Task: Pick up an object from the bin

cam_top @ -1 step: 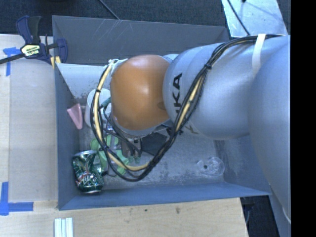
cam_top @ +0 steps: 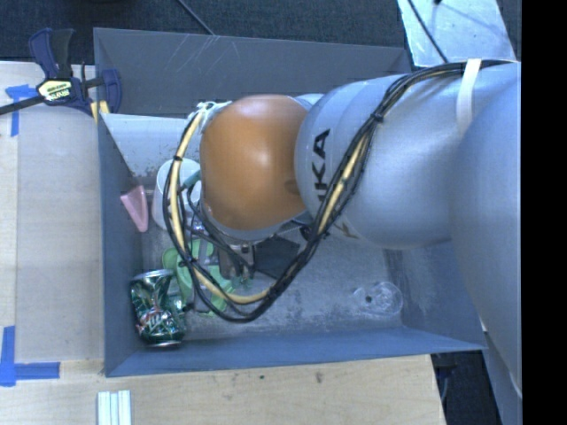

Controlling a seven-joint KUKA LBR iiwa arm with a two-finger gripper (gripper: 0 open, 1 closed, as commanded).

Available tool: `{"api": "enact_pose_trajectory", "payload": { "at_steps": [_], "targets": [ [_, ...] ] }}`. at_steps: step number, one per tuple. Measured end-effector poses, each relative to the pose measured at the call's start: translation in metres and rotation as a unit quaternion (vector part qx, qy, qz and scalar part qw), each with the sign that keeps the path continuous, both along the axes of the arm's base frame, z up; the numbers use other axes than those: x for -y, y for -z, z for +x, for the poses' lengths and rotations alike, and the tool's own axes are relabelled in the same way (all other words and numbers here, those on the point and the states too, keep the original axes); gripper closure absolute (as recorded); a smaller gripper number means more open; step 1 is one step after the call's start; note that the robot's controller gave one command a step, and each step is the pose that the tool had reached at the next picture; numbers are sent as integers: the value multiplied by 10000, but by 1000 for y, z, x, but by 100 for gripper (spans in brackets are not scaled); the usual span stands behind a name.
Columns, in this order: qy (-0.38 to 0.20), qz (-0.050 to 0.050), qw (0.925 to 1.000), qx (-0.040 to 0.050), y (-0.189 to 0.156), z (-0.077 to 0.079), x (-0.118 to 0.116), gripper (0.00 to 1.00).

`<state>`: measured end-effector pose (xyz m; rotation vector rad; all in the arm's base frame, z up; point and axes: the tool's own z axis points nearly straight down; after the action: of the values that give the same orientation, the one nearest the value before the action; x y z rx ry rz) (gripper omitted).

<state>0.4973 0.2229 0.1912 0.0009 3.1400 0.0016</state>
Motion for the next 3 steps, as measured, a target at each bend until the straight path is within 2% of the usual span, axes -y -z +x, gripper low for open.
{"api": "enact_pose_trajectory", "payload": {
  "at_steps": [1, 2, 3],
  "targets": [
    [-1400, 3, 9902, 32, 59, -6, -10, 0],
    [-2059, -37, 9785, 67, 116, -1, -17, 0],
    [-2168, -26, 9762, 92, 115, -2, -17, 0]
  ]
}}
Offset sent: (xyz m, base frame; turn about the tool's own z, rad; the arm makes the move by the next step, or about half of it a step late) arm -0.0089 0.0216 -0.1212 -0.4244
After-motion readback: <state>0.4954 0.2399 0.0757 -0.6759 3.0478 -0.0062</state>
